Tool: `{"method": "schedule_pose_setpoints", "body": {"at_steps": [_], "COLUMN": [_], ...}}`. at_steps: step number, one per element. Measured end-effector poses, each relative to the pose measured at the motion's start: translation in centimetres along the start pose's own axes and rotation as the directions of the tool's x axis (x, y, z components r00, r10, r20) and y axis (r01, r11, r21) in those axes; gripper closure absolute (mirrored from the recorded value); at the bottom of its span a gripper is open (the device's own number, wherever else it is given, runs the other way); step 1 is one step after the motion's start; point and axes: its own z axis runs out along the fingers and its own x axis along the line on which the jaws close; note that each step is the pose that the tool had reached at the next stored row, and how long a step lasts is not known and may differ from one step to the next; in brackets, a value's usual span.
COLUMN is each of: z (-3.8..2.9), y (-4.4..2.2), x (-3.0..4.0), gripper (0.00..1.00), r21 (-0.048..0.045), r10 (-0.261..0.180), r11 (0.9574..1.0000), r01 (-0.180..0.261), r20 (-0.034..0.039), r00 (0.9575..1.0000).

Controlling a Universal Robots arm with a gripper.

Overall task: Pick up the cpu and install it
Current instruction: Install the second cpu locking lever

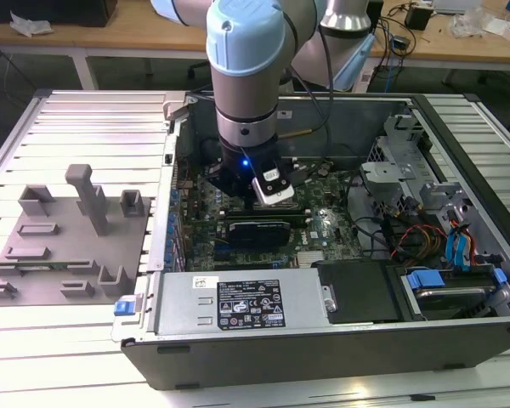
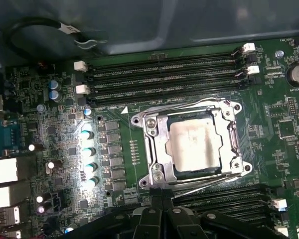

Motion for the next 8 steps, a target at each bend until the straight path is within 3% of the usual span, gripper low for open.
{"method": "schedule_pose_setpoints", "body": {"at_steps": [1,3,5,8], "z": [0.08,0.23,0.5,0.52], "y": [-0.06,-0.1,-0.2,-0.23], "x": [0.19,0.26,0.26,0.26], "gripper": [0.89,0.89,0.89,0.89], "r21": [-0.0214,-0.0454,-0.0561,-0.0564], "r10": [0.001,0.003,0.004,0.004], "r11": [0.9998,0.999,0.9984,0.9984], "r01": [-0.001,-0.003,-0.004,-0.004], "r20": [-0.0029,-0.006,-0.0074,-0.0076], "r00": [1.0,1.0,1.0,1.0]}}
